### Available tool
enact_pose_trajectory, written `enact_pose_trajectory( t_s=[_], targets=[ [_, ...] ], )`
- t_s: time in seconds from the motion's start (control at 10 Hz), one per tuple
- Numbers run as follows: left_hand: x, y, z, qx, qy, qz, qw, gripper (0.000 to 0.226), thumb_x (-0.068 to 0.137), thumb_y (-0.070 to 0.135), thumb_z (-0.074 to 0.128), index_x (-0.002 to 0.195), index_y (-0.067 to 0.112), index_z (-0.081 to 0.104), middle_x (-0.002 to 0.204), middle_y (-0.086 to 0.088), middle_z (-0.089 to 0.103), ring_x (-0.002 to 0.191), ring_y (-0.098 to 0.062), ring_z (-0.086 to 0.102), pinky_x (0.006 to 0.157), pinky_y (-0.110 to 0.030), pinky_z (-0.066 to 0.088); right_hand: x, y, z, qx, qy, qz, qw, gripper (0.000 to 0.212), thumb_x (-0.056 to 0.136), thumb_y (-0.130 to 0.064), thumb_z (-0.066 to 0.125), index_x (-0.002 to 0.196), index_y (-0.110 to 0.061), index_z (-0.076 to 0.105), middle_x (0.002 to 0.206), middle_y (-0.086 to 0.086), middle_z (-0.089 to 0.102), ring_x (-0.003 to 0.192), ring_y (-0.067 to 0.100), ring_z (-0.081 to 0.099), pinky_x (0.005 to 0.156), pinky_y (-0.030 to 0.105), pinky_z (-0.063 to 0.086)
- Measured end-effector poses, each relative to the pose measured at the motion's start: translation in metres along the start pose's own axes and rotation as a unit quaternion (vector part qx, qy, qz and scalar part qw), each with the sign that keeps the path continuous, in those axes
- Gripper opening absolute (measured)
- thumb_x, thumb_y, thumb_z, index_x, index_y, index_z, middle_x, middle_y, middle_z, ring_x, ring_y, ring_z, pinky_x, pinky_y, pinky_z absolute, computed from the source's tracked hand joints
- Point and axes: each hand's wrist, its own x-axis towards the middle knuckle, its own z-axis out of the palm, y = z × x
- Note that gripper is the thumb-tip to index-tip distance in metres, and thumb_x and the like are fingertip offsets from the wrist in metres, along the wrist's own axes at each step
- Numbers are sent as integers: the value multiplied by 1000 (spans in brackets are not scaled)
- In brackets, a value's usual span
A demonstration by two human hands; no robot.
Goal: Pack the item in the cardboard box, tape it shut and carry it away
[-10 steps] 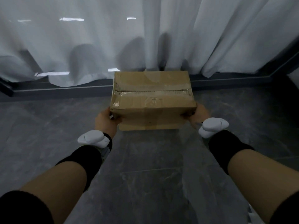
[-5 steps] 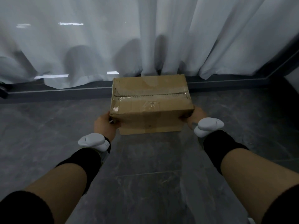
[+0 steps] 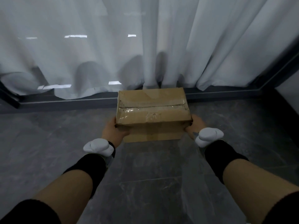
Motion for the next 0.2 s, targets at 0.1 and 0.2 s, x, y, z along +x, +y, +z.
enact_pose_trajectory(
  t_s=[0.1, 0.2],
  targets=[
    [-15, 10, -6, 5, -12, 8, 1000, 65, 62, 14, 83, 119, 6, 53, 114, -12, 60, 108, -31, 57, 90, -38, 46, -14, -3, -9, 16, -15, 2, 1000, 35, 91, -8, 52, 124, 3, 50, 126, 23, 56, 116, 36, 53, 84, 32, 40],
    [-29, 45, -35, 41, 7, -46, 998, 77, 67, 20, 80, 133, 6, 42, 134, -18, 47, 122, -32, 47, 102, -42, 40, -45, -36, -47, 23, -47, 3, 999, 36, 91, -4, 54, 121, 17, 51, 125, 31, 56, 119, 41, 52, 95, 40, 42]
  ],
)
